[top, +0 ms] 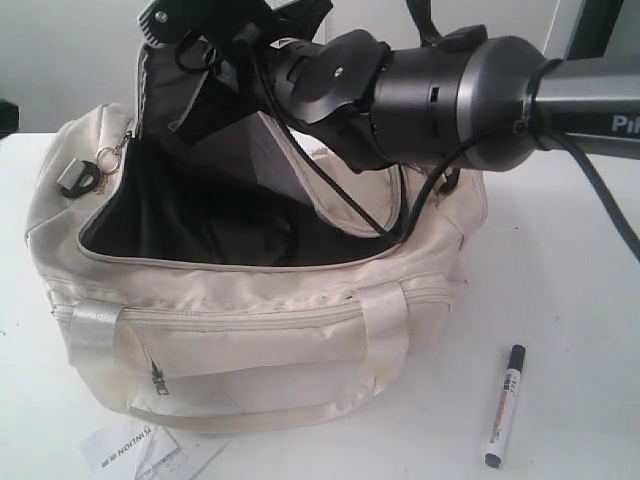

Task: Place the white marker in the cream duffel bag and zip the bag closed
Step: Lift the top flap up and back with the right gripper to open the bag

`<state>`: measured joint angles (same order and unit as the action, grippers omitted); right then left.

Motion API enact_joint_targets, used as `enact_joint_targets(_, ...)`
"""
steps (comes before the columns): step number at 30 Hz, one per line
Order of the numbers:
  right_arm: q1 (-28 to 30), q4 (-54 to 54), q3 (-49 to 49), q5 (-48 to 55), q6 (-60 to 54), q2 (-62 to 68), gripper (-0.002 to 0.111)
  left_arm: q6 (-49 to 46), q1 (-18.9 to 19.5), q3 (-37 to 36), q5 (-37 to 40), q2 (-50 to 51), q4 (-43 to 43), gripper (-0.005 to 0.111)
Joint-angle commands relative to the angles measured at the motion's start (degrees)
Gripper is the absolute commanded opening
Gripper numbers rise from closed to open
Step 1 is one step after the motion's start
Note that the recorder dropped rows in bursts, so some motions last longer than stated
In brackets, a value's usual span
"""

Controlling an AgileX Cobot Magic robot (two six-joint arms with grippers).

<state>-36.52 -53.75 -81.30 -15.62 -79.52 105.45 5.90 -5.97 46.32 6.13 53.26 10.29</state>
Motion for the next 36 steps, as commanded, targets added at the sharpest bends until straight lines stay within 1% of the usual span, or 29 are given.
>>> enact_joint_targets(1,1.4,2.03,-0.39,0.64,0.0,-0.81,0.0,-8.26,-0.96,0.33,-8.69,2.14,0.66,0.075)
enact_joint_targets(3,2.34,2.43,-1.14,1.08,0.0,-0.81,0.0,-8.26,-1.89,0.44,-11.31,4.15,0.85,0.075)
enact_joint_targets(5,3.33,2.43,-2.18,1.63,0.0,-0.81,0.0,-8.26,-3.63,0.58,-13.71,6.29,2.27,0.075)
enact_joint_targets(8,4.2,2.43,-3.66,2.31,-0.11,-0.81,0.0,-8.26,-6.44,1.05,-19.05,9.05,9.2,0.075)
enact_joint_targets(10,4.55,2.56,-4.28,2.98,-0.09,-0.81,0.0,-8.26,-7.0,1.05,-24.44,10.68,13.93,0.075)
enact_joint_targets(13,4.55,3.34,-5.2,6.05,-0.09,-0.81,0.0,-8.26,-7.33,1.08,-30.68,13.33,14.31,0.075)
enact_joint_targets(15,4.55,4.85,-5.32,7.02,-0.09,-0.81,0.0,-8.36,-7.33,1.08,-32.95,15.39,14.31,0.075)
enact_joint_targets(19,4.55,4.96,-5.32,7.81,-0.23,-0.81,0.0,-10.99,-7.33,1.18,-38.47,18.83,14.31,0.075)
enact_joint_targets(22,4.55,4.95,-5.32,7.81,-2.99,-0.81,0.0,-14.05,-7.33,1.18,-42.39,20.71,13.33,0.075)
enact_joint_targets(25,5.01,4.95,-5.32,9.08,-3.84,-0.81,0.0,-14.75,-7.33,2.83,-43.01,22.22,11.41,0.075)
enact_joint_targets(27,5.42,4.83,-5.32,9.79,-3.97,-0.81,0.0,-14.75,-7.33,4.34,-43.46,23.22,11.43,0.073)
enact_joint_targets(31,6.22,4.83,-5.32,10.37,-4.23,-0.81,0.0,-14.83,-7.33,8.5,-43.04,26.39,11.92,0.061)
enact_joint_targets(34,6.34,4.83,-5.32,10.37,-4.23,-0.81,0.0,-14.87,-7.33,11.54,-40.05,28.41,14.96,0.054)
enact_joint_targets(36,6.33,4.83,-5.43,10.37,-4.23,-0.81,0.0,-14.87,-7.33,12.6,-38.93,29.55,17.41,0.047)
